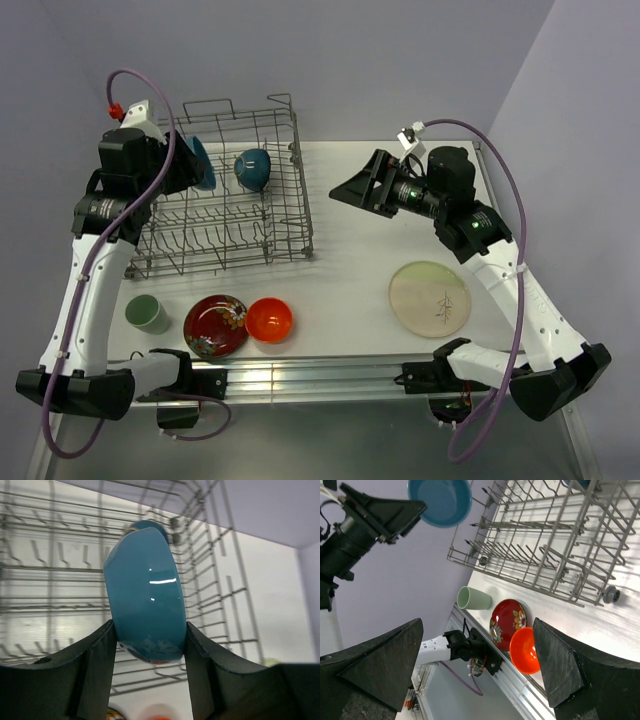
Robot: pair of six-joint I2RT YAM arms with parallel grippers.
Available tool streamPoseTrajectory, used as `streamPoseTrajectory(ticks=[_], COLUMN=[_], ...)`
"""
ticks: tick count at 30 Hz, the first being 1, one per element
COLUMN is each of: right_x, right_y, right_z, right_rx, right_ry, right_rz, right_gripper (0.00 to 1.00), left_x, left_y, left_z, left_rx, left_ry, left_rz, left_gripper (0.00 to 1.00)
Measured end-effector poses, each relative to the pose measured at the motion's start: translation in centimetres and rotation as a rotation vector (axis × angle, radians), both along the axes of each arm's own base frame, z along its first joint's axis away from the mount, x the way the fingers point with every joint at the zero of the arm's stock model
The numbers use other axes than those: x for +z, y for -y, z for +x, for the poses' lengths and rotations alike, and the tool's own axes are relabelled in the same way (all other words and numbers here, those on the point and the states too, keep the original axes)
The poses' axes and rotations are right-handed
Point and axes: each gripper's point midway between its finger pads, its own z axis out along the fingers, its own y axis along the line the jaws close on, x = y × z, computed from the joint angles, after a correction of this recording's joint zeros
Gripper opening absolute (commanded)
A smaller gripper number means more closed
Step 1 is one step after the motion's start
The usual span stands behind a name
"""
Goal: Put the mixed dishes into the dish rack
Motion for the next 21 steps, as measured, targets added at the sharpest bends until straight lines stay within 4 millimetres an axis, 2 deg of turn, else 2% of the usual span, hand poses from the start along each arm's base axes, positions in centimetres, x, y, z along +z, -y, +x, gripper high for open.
streamPoseTrajectory(ticks=[5,11,15,21], right_x=[-1.5,-2.8,-3.3,-5.2], right_y=[0.3,0.9,1.5,2.8], right_z=[0.0,0.5,0.8,1.5], right_rx=[-0.001,-0.014,-0.018,-0.038], right_ry=[-0.031,-0.057,-0.056,-0.092], right_rz=[-0.011,-0.023,-0.025,-0.033], right_gripper=[0.98,0.98,0.98,0.97], left_x=[-2.5,-6.0,-6.7,-6.9], left_y=[-1.9,-2.8,-3.2,-3.4], left_z=[2.3,6.1,7.9,11.4], left_rx=[0.062,0.093,0.115,0.140], left_ry=[-0.045,-0.102,-0.112,-0.099], left_rz=[0.134,0.232,0.256,0.292], left_gripper=[0.00,0.00,0.00,0.00])
